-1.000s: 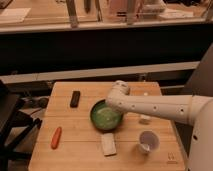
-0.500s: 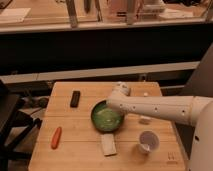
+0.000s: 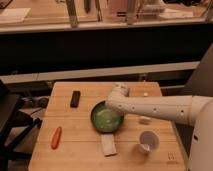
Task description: Drag the ceramic bowl in a circle
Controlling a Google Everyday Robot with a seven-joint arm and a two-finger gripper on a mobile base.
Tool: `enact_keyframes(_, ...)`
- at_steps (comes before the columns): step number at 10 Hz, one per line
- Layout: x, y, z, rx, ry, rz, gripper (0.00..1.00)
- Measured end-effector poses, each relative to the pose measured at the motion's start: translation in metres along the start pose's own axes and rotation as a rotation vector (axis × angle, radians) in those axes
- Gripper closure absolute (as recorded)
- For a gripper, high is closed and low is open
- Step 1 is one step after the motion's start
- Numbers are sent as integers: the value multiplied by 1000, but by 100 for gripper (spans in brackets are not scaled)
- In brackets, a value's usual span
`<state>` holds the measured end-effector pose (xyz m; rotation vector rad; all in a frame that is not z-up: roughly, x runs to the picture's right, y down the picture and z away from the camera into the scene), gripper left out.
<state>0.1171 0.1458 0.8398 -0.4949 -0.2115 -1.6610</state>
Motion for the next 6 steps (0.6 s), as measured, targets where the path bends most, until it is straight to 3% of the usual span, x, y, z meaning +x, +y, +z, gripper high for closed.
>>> enact_keyframes(4, 1, -3, -2, -8, 2, -11, 99)
enact_keyframes(6, -3, -4, -2, -11, 0, -24, 94)
